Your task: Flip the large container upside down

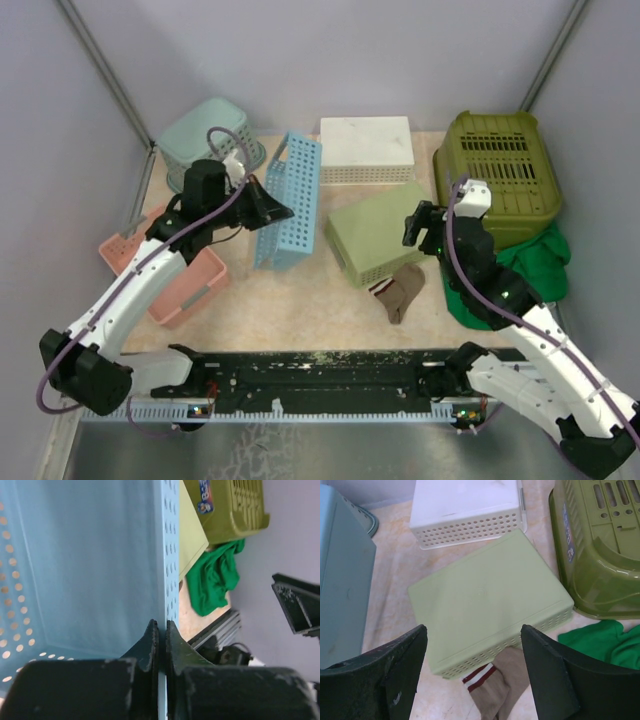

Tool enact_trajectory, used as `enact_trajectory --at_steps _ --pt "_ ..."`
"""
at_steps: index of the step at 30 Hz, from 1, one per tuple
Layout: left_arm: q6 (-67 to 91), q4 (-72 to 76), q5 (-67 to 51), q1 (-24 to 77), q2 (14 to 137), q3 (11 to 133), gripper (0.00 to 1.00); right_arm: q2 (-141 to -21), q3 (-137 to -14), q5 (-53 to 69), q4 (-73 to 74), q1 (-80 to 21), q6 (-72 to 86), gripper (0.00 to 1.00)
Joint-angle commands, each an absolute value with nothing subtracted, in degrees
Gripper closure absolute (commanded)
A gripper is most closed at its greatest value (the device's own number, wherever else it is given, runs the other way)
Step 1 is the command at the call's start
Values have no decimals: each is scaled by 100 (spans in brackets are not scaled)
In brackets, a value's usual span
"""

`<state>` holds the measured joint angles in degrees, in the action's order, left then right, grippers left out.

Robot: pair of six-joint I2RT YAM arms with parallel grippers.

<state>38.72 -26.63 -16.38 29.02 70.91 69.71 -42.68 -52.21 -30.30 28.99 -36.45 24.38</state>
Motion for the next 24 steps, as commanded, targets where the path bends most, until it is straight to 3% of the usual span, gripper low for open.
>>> enact_trajectory --at_steps 1,24 --pt "4916 -646 -3250 2084 6580 6036 100 -4169 -5555 -3241 2848 -3586 2245 24" --pt "7774 3379 -5036 1149 6926 3368 100 -4443 -5462 -2758 2662 -3586 2417 24"
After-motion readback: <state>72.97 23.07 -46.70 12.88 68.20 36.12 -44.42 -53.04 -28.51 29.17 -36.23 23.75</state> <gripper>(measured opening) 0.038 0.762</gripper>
